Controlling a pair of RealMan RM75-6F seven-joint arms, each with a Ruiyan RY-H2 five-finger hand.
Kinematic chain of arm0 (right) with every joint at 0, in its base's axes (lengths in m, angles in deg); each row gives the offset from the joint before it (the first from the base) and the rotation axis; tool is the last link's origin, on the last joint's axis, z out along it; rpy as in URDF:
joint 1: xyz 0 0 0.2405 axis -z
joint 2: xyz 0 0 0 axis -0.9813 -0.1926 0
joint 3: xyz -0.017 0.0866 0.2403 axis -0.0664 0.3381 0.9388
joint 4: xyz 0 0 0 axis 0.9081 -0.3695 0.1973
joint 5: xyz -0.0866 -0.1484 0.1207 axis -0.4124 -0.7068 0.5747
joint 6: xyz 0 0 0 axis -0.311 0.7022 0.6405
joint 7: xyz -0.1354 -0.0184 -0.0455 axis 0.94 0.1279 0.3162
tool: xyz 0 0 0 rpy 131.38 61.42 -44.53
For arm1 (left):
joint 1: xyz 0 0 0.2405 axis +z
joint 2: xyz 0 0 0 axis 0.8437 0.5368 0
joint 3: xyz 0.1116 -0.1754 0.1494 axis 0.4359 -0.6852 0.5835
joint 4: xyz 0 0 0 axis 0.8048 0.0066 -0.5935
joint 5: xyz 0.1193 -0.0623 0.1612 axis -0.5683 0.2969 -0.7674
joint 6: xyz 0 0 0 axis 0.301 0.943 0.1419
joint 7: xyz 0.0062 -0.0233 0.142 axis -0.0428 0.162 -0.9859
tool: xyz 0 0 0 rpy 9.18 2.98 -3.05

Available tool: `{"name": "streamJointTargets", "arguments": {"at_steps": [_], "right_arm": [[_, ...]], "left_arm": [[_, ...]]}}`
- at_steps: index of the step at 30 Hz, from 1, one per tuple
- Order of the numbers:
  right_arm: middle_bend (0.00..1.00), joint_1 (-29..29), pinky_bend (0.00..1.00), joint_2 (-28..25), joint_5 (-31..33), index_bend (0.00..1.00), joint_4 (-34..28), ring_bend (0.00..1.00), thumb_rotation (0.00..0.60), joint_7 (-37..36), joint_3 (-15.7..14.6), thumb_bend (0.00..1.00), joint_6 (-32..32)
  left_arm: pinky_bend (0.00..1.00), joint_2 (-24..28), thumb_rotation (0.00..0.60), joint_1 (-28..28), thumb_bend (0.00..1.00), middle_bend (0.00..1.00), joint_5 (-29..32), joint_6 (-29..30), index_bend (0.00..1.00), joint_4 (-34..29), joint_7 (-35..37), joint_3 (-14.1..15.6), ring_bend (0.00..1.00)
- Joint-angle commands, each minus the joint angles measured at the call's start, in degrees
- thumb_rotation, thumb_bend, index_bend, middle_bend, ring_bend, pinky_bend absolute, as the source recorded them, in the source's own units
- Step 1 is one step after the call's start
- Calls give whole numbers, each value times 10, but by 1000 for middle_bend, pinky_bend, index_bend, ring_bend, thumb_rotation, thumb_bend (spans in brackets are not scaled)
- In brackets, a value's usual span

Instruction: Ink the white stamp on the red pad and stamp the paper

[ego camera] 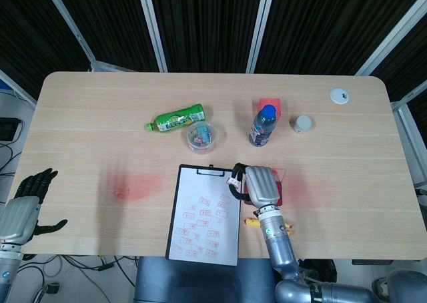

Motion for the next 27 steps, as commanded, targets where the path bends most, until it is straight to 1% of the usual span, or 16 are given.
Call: {"name": "streamJointTargets", "arguments": {"at_steps": [1, 7, 10, 15, 17, 27], "right_arm": [[754, 18, 890, -30, -1, 899, -15, 789, 600, -19, -8, 1000, -7], [752, 46, 881, -72, 4, 899, -10, 781, 600, -64, -23, 995, -9], [744, 59, 876, -85, 7, 899, 4, 775, 600, -88, -30, 937, -8], [724, 71, 871, -91, 14, 899, 31, 764, 600, -120, -38, 786, -2], [722, 75, 870, -90, 17, 899, 51, 762, 600, -137, -40, 754, 3], [721, 83, 870, -77, 29, 899, 133, 749, 600, -178, -48, 708, 24]], "left_arm": [[0, -2, 600, 1, 8, 0, 1, 3, 0, 0, -2, -1, 0], [0, -5, 600, 3, 8, 0, 2, 8, 0, 1, -5, -3, 0], [0, -4, 600, 4, 8, 0, 1, 9, 0, 1, -5, -4, 0], [0, -4, 600, 5, 7, 0, 2, 9, 0, -1, -3, -4, 0], [0, -4, 600, 5, 8, 0, 2, 9, 0, -1, -4, -4, 0], [0, -4, 600, 7, 8, 0, 0, 12, 0, -1, -9, -3, 0]]}}
